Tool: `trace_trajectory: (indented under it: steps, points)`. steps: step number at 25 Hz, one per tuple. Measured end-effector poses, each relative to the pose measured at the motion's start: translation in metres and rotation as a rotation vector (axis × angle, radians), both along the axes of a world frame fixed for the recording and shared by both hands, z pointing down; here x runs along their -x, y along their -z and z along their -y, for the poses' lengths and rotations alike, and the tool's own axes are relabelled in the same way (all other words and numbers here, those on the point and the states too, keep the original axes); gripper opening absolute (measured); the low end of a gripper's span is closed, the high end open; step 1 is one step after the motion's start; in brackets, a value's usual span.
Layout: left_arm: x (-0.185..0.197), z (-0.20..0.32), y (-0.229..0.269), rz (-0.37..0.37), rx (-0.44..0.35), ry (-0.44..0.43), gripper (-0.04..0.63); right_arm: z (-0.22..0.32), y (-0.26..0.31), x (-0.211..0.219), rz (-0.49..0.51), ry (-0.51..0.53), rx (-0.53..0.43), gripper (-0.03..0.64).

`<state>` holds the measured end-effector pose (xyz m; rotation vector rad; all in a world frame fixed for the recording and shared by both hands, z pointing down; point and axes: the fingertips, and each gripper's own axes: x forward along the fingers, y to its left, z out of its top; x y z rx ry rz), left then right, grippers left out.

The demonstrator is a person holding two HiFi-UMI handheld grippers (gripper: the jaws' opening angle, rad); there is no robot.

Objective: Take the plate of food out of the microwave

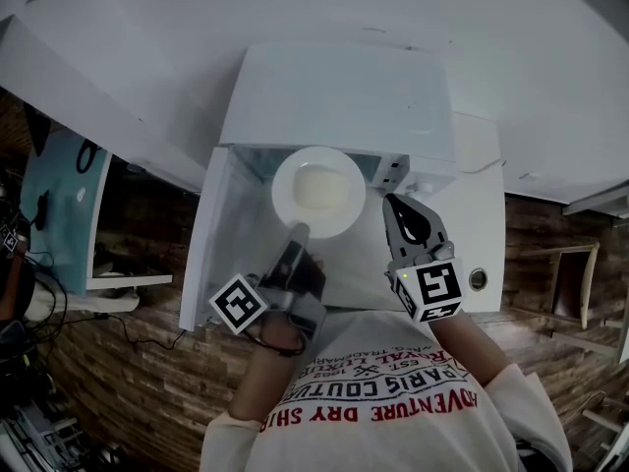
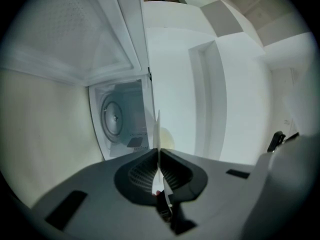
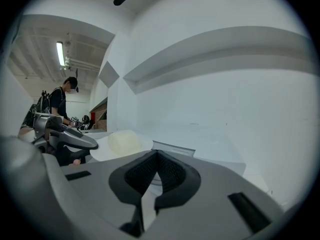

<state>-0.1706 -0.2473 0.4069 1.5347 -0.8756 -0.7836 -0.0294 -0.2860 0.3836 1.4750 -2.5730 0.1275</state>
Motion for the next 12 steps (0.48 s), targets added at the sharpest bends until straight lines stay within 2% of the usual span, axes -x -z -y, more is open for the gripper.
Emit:
trace_trajectory:
  steps: [12]
  points:
    - [0.0001, -0.0038, -0.0035, -0.01, 0.011, 0.008, 0.017, -0.0056, 0.0025, 0.0022, -0.003, 0.009, -0.013, 0.011]
